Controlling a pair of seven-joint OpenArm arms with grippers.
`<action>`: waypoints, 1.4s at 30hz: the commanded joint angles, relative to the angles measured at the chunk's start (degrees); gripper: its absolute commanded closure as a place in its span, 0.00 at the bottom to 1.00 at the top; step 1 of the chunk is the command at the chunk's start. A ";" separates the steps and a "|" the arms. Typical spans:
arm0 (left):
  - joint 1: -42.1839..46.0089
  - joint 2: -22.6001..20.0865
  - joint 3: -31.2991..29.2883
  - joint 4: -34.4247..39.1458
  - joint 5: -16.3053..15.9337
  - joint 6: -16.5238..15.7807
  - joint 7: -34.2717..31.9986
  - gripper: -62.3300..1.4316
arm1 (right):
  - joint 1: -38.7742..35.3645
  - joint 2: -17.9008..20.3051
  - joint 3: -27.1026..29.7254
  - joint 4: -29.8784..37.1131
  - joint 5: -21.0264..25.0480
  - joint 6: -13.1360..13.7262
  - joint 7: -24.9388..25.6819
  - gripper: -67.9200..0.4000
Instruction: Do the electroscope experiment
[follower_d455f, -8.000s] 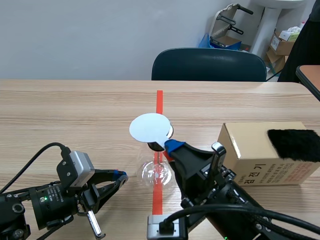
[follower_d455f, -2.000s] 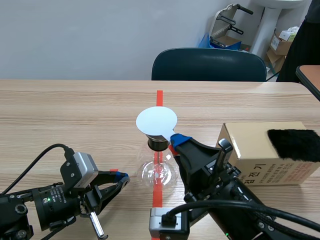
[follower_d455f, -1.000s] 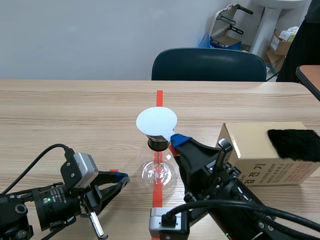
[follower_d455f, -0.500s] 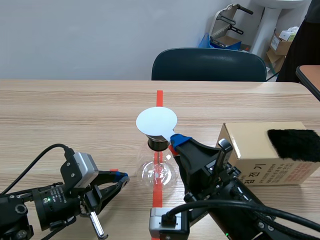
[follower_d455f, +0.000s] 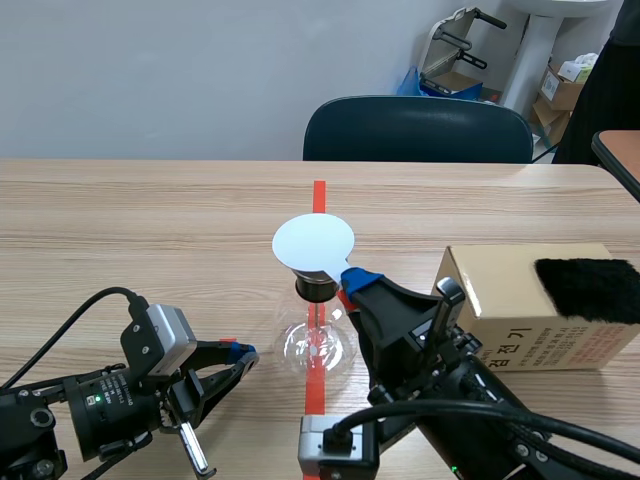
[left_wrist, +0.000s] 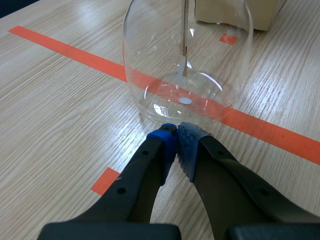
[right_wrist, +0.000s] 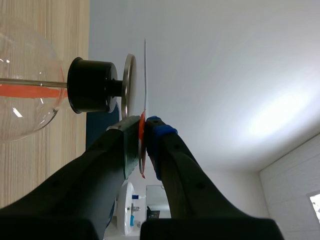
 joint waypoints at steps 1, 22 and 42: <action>-0.15 0.26 -0.42 1.29 0.02 -0.11 -0.81 0.91 | 0.39 0.44 0.15 0.92 -0.06 -0.66 -0.42 0.97; -0.15 0.26 -0.42 1.29 0.02 -0.11 -0.81 0.91 | 0.39 0.44 0.15 0.92 -0.06 -0.66 -2.51 0.97; -0.15 0.26 -0.42 1.29 0.02 -0.11 -0.81 0.91 | 0.37 0.44 0.15 0.92 -0.06 -0.66 -32.81 0.97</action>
